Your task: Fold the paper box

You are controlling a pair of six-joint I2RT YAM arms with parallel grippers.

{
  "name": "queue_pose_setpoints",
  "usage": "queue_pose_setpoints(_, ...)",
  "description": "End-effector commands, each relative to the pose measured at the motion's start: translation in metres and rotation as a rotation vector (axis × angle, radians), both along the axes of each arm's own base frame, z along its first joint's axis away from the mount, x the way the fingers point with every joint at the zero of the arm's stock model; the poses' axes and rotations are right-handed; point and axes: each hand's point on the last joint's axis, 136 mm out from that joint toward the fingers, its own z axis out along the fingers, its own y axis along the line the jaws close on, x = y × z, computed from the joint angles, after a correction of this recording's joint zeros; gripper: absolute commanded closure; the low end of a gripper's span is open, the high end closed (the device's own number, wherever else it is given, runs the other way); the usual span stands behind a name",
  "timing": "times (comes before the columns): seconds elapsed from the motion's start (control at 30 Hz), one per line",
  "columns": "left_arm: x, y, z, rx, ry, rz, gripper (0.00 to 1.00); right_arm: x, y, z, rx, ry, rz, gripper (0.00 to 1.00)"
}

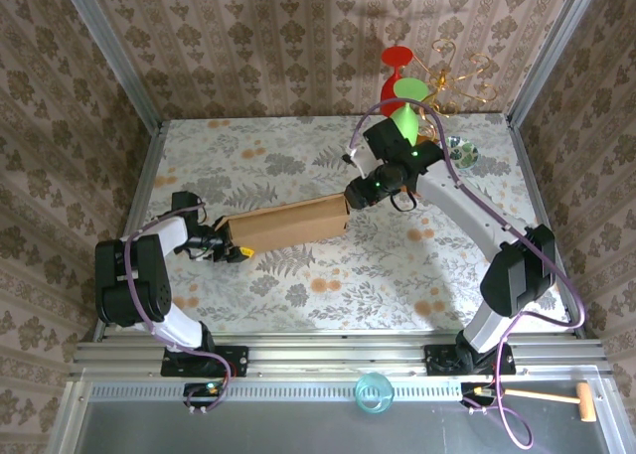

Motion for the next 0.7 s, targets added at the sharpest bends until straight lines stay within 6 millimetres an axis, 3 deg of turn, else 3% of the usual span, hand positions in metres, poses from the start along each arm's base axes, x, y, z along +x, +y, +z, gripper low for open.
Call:
queue_pose_setpoints(0.0, -0.004, 0.020, -0.023, 0.138, 0.059, 0.020, 0.68, 0.006, 0.004, -0.001, -0.024, -0.009, 0.007, 0.65)
queue_pose_setpoints(0.43, -0.003, 0.019, -0.023, 0.136, 0.059, 0.019, 0.68, 0.007, 0.009, -0.004, -0.080, -0.038, -0.009, 0.93)
queue_pose_setpoints(0.67, -0.003, 0.019, -0.024, 0.135, 0.062, 0.023, 0.68, 0.007, 0.007, 0.008, -0.100, -0.074, -0.033, 0.80)
